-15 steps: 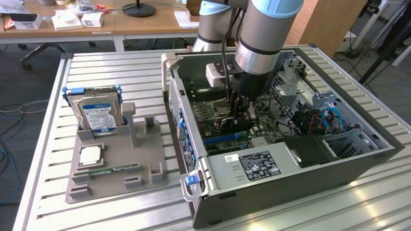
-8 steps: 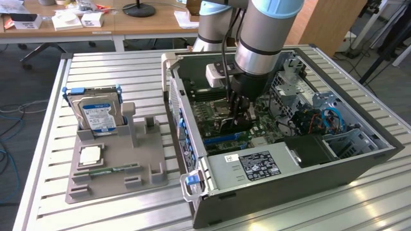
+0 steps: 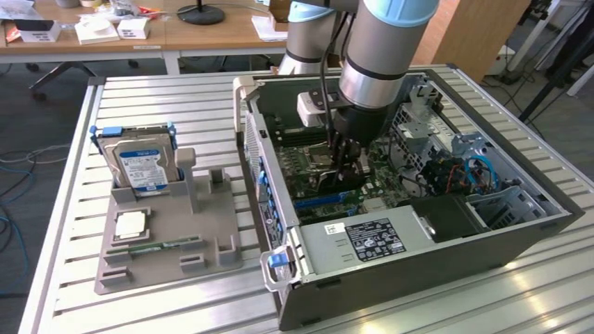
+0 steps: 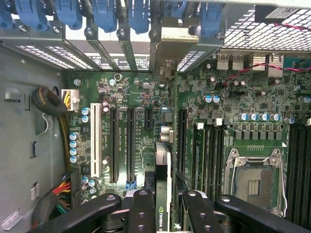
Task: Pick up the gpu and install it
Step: 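Insert the gpu into the slot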
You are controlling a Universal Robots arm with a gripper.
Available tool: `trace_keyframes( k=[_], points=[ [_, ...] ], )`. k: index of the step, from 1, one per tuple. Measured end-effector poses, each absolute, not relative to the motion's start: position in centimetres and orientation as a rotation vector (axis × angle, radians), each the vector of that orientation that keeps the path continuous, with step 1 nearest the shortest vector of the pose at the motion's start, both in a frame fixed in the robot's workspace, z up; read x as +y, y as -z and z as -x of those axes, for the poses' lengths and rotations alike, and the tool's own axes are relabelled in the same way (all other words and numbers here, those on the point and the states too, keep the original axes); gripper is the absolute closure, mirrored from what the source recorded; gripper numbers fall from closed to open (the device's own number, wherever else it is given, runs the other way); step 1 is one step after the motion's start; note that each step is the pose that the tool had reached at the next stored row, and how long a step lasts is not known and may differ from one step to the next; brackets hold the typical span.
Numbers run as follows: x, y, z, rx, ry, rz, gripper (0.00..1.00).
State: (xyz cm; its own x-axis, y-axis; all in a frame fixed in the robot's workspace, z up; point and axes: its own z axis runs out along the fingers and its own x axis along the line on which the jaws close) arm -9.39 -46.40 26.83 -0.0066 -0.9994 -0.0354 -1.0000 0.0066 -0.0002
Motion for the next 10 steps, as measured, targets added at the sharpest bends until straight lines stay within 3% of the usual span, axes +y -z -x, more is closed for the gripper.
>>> trace_keyframes(
  k=[10],
  points=[
    [-46.36, -26.76, 9.72, 2.211, -0.039, 2.195, 0.73]
  ],
)
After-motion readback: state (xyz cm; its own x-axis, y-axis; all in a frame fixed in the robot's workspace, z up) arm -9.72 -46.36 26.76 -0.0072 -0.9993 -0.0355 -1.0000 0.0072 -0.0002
